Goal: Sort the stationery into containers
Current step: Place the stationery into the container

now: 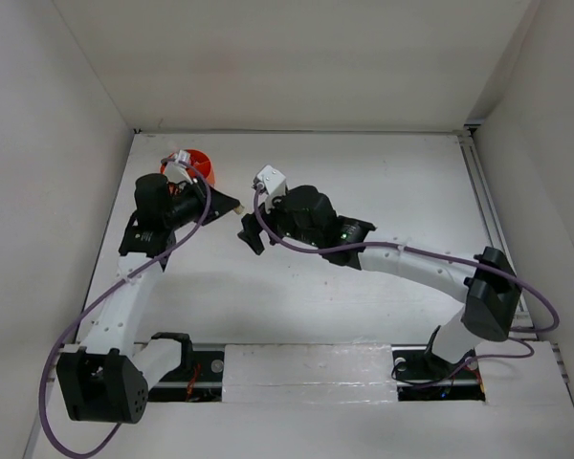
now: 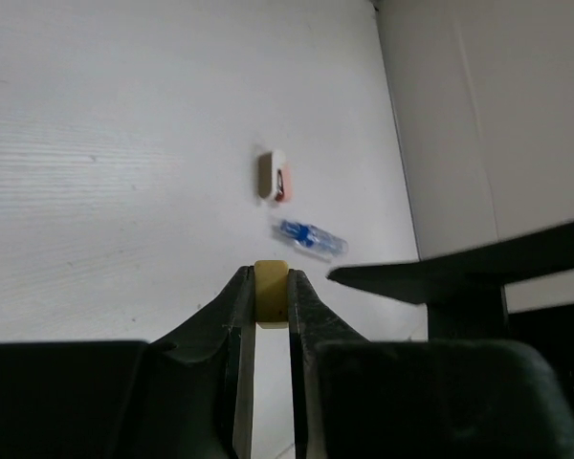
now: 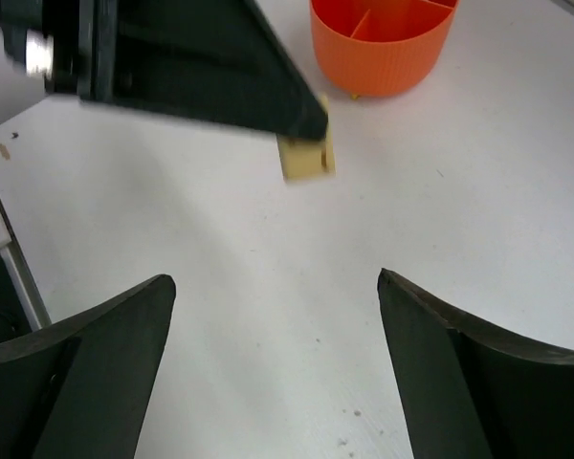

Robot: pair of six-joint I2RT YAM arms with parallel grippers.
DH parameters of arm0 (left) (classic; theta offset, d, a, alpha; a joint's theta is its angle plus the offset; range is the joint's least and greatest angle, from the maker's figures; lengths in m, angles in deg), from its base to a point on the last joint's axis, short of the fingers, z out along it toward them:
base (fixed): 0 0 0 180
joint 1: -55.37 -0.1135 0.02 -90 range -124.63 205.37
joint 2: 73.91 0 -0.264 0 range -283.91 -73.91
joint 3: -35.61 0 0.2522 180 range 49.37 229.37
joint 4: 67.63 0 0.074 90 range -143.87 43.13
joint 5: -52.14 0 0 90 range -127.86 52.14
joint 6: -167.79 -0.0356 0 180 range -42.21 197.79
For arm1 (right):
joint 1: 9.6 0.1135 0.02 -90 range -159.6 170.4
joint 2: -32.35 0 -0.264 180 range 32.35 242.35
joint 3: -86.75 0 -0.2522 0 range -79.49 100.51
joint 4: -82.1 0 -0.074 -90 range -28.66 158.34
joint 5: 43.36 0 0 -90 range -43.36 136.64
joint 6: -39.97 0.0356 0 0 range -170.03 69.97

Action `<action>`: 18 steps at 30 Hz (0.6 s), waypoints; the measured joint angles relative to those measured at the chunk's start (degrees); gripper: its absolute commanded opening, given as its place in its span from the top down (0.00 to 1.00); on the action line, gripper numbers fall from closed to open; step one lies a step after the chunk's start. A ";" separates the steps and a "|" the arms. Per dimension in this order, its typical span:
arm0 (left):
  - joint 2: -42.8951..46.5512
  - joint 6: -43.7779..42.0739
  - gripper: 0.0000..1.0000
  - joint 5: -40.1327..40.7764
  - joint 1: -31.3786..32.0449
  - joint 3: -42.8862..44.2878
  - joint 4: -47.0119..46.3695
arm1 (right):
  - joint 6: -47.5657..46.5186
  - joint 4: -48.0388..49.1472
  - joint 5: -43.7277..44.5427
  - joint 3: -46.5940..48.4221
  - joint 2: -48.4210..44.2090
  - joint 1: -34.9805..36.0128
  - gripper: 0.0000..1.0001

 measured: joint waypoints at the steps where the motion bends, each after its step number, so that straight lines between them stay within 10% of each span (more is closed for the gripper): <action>1: -0.07 0.17 1.00 1.92 0.00 0.76 0.52 | 0.04 0.17 0.35 -1.20 -1.01 0.00 0.06; 18: -24.33 3.80 1.00 39.71 -7.43 31.15 14.84 | 0.17 -0.15 3.32 -16.13 -21.14 -3.72 0.04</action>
